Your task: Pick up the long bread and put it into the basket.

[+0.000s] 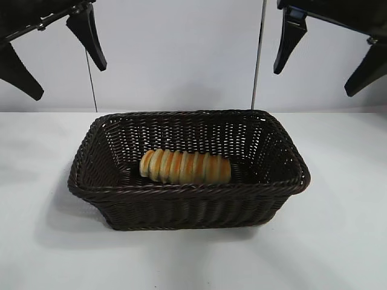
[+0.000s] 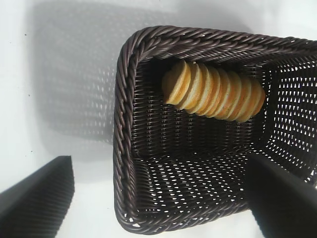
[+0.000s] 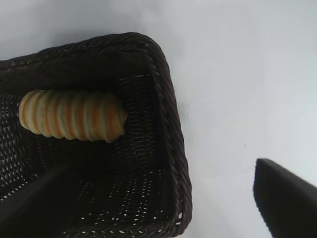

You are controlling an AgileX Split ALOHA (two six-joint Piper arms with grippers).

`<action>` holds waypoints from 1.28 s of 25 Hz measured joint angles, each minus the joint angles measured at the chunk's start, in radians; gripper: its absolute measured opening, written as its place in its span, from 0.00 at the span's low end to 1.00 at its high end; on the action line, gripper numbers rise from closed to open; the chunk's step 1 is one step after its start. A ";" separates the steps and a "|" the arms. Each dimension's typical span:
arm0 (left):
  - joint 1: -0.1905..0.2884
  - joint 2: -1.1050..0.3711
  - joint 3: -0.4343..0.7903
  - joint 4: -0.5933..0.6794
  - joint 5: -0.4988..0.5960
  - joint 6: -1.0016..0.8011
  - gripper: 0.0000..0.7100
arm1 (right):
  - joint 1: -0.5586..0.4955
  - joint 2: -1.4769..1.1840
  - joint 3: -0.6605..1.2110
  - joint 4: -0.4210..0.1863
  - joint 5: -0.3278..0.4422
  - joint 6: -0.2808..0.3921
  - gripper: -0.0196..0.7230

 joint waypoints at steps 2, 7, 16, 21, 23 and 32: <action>0.000 0.000 0.000 0.000 0.000 0.000 0.94 | 0.000 0.000 0.000 0.001 0.000 0.000 0.96; 0.000 0.000 0.000 0.000 0.000 0.000 0.94 | 0.000 0.000 0.000 0.010 0.000 0.000 0.96; 0.000 0.000 0.000 0.000 0.000 0.000 0.94 | 0.000 0.000 0.000 0.016 0.000 0.000 0.96; 0.000 0.000 0.000 0.000 0.000 0.000 0.94 | 0.000 0.000 0.000 0.016 0.000 0.000 0.96; 0.000 0.000 0.000 0.000 0.000 0.000 0.94 | 0.000 0.000 0.000 0.016 0.000 0.000 0.96; 0.000 0.000 0.000 0.000 0.000 0.000 0.94 | 0.000 0.000 0.000 0.016 0.000 0.000 0.96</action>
